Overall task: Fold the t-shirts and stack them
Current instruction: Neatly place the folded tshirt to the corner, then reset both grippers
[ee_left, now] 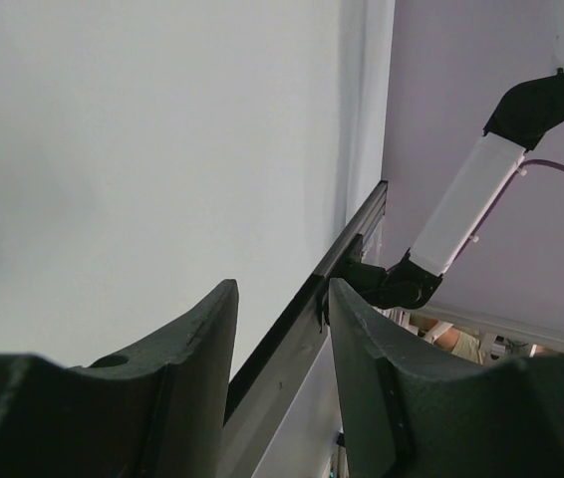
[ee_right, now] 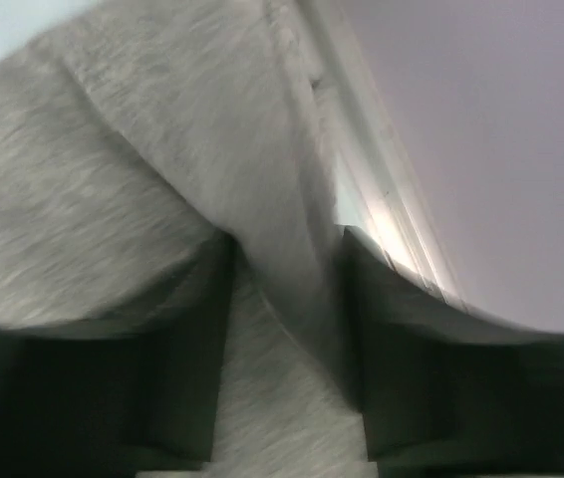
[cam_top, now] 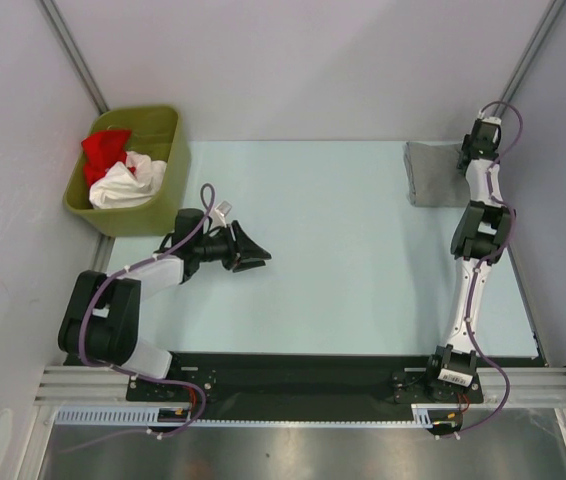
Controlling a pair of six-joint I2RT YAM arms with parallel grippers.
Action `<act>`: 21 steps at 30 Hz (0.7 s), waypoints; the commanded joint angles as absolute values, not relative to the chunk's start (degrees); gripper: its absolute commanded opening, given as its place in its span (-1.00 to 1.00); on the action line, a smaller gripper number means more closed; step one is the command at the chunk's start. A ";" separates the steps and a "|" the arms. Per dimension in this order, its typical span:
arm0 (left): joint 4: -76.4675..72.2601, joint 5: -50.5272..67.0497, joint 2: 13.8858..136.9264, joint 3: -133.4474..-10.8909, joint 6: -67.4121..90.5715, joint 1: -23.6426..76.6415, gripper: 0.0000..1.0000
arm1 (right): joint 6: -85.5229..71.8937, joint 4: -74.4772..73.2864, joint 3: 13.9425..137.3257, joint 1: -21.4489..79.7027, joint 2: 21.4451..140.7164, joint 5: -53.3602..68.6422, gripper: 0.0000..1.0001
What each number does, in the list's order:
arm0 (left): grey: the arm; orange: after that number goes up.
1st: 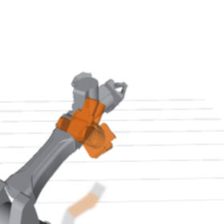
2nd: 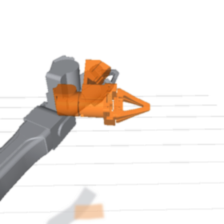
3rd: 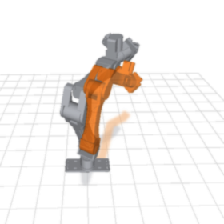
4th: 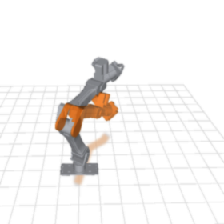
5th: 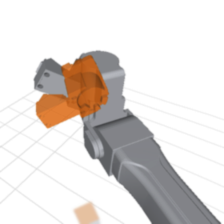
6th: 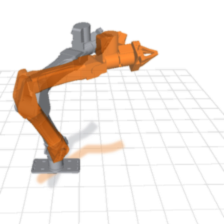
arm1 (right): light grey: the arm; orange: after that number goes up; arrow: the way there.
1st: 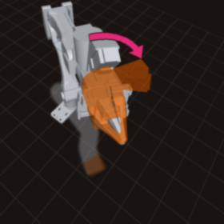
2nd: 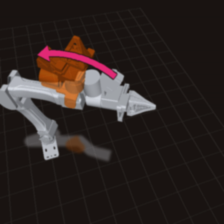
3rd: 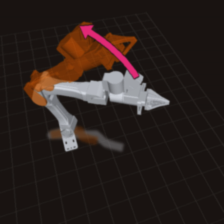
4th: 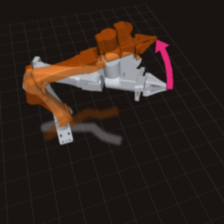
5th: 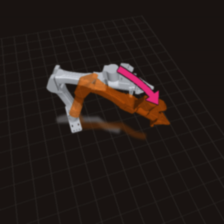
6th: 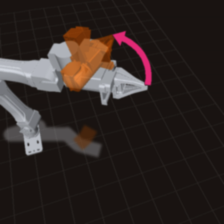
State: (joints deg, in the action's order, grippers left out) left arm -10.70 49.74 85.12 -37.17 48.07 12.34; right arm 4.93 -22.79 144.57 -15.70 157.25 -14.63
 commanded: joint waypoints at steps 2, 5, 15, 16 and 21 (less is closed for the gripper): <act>-12.39 49.83 81.57 -35.60 47.64 12.48 -0.02 | 8.95 -19.42 150.99 -15.03 157.94 -21.95 0.50; -11.87 50.35 80.07 -34.63 45.79 12.83 -0.01 | 11.68 -19.60 147.23 -12.49 151.82 -26.18 0.99; -5.11 49.22 72.62 -31.56 41.23 13.10 0.04 | -12.17 -33.30 124.65 -2.13 123.18 -29.12 0.99; -4.49 48.44 71.55 -30.51 40.52 13.18 0.04 | -15.44 -34.44 121.41 -0.89 121.13 -27.87 0.99; -2.37 45.45 62.08 -25.85 41.74 13.18 0.07 | -28.81 -29.20 96.40 7.54 108.91 -9.72 1.00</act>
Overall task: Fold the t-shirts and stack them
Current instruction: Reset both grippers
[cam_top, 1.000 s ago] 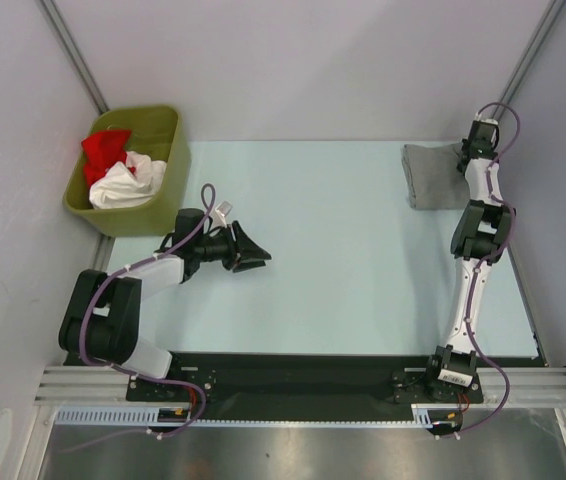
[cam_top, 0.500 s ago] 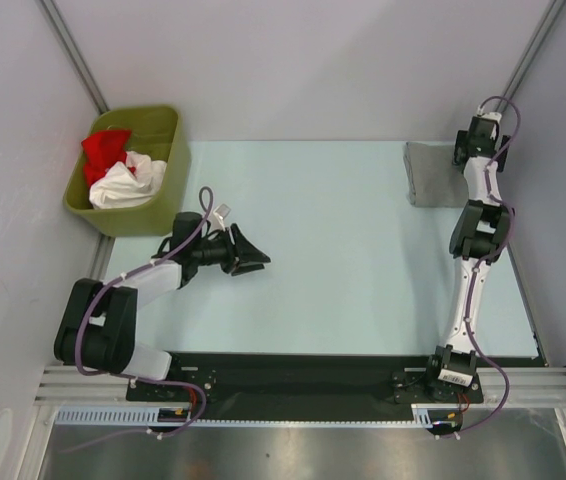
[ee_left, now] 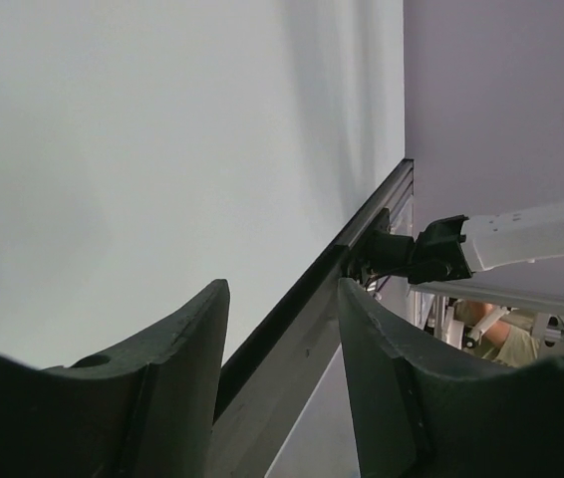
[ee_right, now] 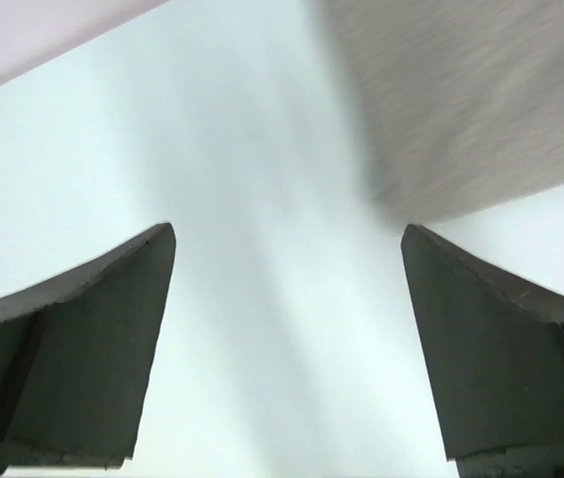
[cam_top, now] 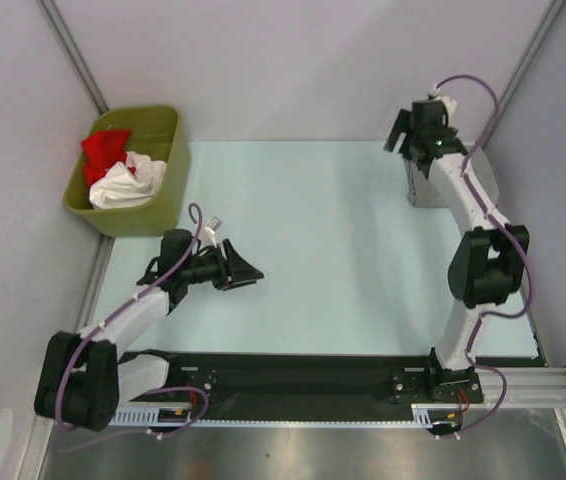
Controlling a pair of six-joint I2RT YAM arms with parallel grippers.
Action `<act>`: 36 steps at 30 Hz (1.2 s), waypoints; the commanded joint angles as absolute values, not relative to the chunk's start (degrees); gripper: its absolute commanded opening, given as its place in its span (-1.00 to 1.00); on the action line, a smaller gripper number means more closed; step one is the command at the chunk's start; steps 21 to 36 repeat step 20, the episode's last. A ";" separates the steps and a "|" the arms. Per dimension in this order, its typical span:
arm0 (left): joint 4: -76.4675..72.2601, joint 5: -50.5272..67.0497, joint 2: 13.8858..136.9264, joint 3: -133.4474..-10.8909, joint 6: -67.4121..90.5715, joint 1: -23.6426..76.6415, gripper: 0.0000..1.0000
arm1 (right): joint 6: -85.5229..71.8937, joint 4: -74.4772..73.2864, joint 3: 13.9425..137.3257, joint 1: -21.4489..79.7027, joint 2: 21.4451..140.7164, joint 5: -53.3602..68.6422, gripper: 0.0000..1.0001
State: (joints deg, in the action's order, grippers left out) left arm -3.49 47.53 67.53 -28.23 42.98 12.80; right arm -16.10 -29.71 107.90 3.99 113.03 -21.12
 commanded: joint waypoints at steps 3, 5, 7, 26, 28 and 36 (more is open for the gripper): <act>-3.34 42.37 58.11 -21.46 44.19 13.71 0.08 | -35.49 -22.62 80.85 13.78 100.40 -3.70 0.99; -5.52 40.17 54.24 -17.86 46.39 14.41 0.08 | -41.38 -18.22 71.50 17.66 92.49 -1.34 0.99; -7.55 38.59 50.21 -13.74 50.52 15.29 0.09 | -45.59 -8.30 57.17 20.63 83.99 -0.53 0.99; -24.60 33.22 29.63 7.82 65.21 17.40 0.22 | -55.37 25.29 11.00 25.40 62.50 11.67 0.99; -24.60 33.22 29.63 7.82 65.21 17.40 0.22 | -55.37 25.29 11.00 25.40 62.50 11.67 0.99; -24.60 33.22 29.63 7.82 65.21 17.40 0.22 | -55.37 25.29 11.00 25.40 62.50 11.67 0.99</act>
